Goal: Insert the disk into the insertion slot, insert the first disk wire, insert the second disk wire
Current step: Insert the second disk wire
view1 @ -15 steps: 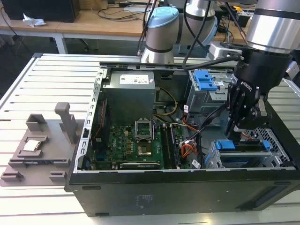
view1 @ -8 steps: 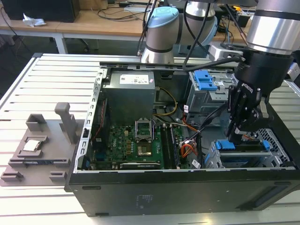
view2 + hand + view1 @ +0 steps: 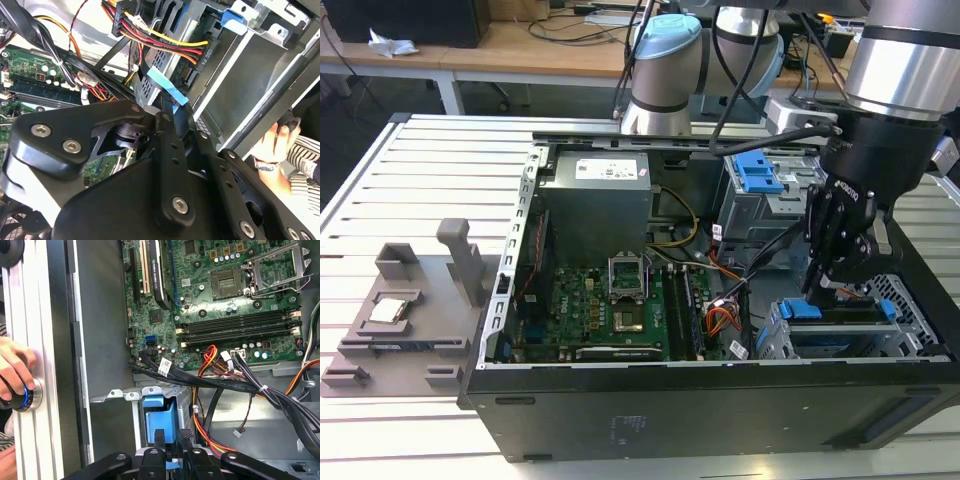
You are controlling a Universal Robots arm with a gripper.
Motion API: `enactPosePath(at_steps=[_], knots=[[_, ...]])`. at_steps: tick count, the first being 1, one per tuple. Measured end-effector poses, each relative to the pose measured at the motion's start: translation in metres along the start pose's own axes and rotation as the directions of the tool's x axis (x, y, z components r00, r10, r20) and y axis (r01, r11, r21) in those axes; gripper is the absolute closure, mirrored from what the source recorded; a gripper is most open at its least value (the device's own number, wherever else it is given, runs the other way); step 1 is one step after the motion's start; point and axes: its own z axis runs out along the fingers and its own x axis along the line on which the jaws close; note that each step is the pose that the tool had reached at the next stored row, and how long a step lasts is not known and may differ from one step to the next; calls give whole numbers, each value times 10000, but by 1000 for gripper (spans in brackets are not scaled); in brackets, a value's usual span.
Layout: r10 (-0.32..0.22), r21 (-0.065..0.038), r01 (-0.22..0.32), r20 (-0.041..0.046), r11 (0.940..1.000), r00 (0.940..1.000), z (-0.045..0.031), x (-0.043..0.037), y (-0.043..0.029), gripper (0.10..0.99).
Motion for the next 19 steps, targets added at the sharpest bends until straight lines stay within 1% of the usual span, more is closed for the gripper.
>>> enactPosePath(at_steps=[4,5,6,7,15,16,17,18,19], knots=[[0,0,0,0,10000,10000,0,0,0,859],[1,0,-1,-1,10000,10000,0,0,0,918],[0,0,0,-1,10000,10000,0,0,0,918],[0,0,0,-1,10000,10000,0,0,0,945],[1,0,-1,-1,10000,10000,0,0,0,945],[0,1,0,0,10000,10000,1,0,0,933],[0,0,0,0,10000,10000,1,0,0,875],[1,0,-1,-1,10000,10000,1,0,0,875],[0,0,0,-1,10000,10000,0,0,0,812]])
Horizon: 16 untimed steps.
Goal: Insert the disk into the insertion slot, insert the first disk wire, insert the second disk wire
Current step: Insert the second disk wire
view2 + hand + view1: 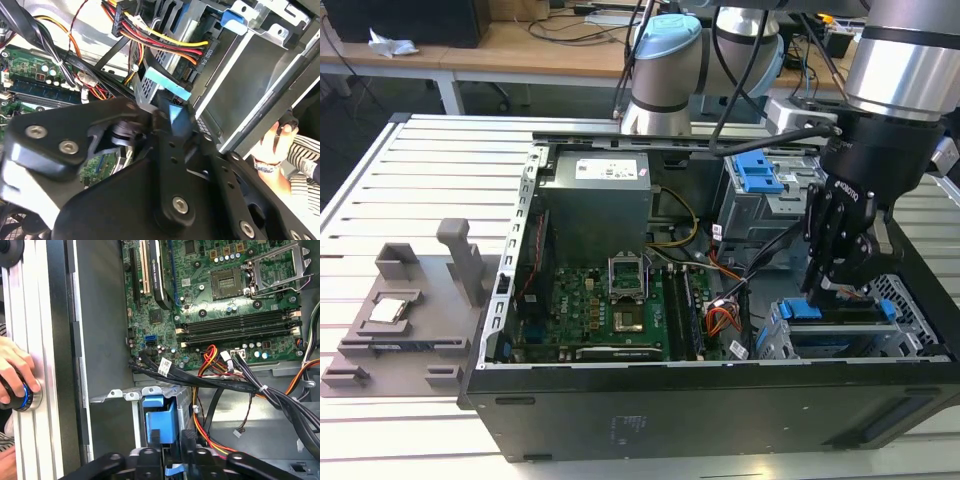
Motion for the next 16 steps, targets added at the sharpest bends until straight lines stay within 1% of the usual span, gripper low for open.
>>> enactPosePath(at_steps=[1,3,5,7,8,10,16], knots=[[0,0,0,0,10000,10000,0,0,0,749],[0,0,0,-2,10000,10000,-2,1,0,749],[0,0,0,0,10000,10000,-87,26,3,749],[-4,-8,4,3,10000,10000,-84,24,-5,749],[-28,-95,28,-12,10000,10000,-66,12,-71,749],[-48,-161,48,-17,9999,10000,-54,-3,-142,749],[-50,-167,50,-21,9998,10000,-36,-8,-146,749]])
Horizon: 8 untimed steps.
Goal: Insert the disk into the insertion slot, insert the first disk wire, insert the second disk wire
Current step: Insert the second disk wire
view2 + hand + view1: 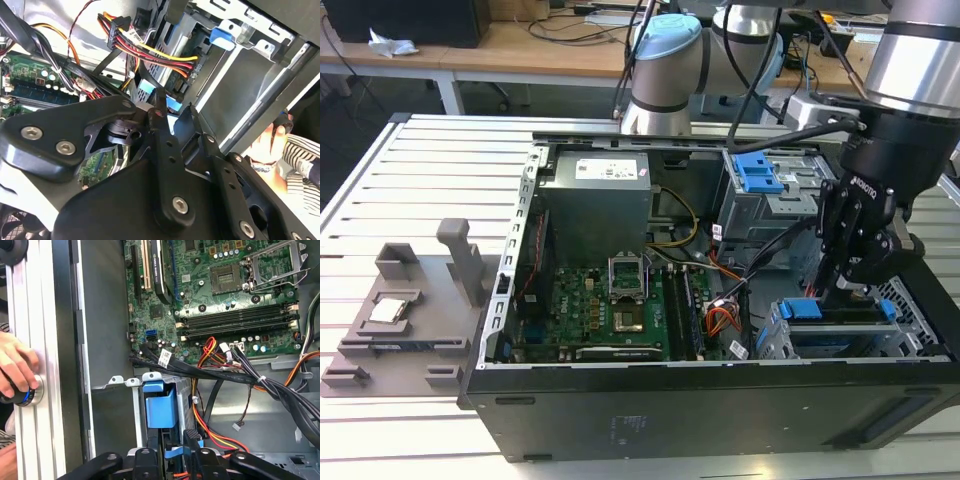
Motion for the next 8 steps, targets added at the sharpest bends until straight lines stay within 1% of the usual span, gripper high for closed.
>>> enactPosePath(at_steps=[3,4,6,7,8], knots=[[0,1,0,-3,10000,10000,0,0,0,749],[16,21,-15,-208,10000,9998,2,-1,0,749],[44,56,-41,-555,10000,9984,1,-2,0,749],[46,59,-43,-581,10000,9983,1,-3,0,749],[46,59,-43,-578,10000,9983,6,-5,0,749]])
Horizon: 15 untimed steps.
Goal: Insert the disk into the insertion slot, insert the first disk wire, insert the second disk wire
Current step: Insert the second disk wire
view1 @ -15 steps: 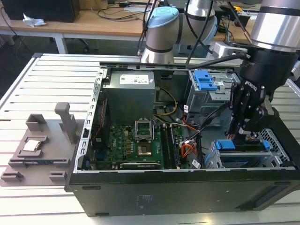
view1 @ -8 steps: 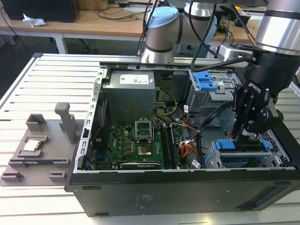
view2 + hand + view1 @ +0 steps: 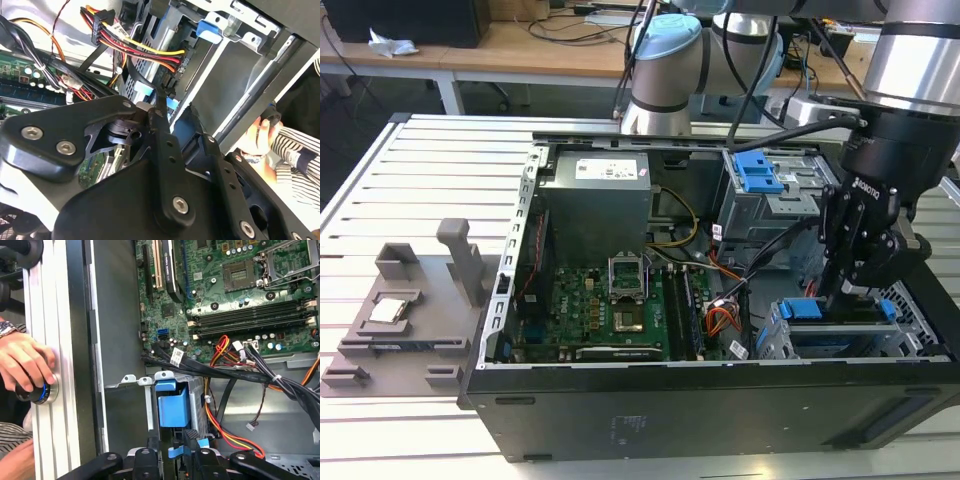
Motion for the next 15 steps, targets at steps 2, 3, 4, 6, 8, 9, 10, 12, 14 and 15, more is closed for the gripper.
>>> enactPosePath(at_steps=[2,3,4,6,8,9,10,12,14,15], knots=[[1,1,-1,-9,10000,10000,17,-6,-1,749],[1,1,-1,-12,10000,10000,17,-6,-1,749],[2,2,-2,-17,10000,10000,18,-6,-1,749],[2,2,-2,-27,10000,10000,18,-6,-1,761],[3,3,-3,-35,10000,10000,18,-6,0,827],[3,3,-3,-39,10000,10000,17,-6,-1,894],[3,3,-3,-41,10000,10000,18,-6,-1,941],[4,5,-4,-52,10000,10000,18,-6,-1,941],[5,5,-5,-60,10000,10000,18,-7,-1,941],[5,6,-5,-64,10000,10000,18,-6,-1,941]])
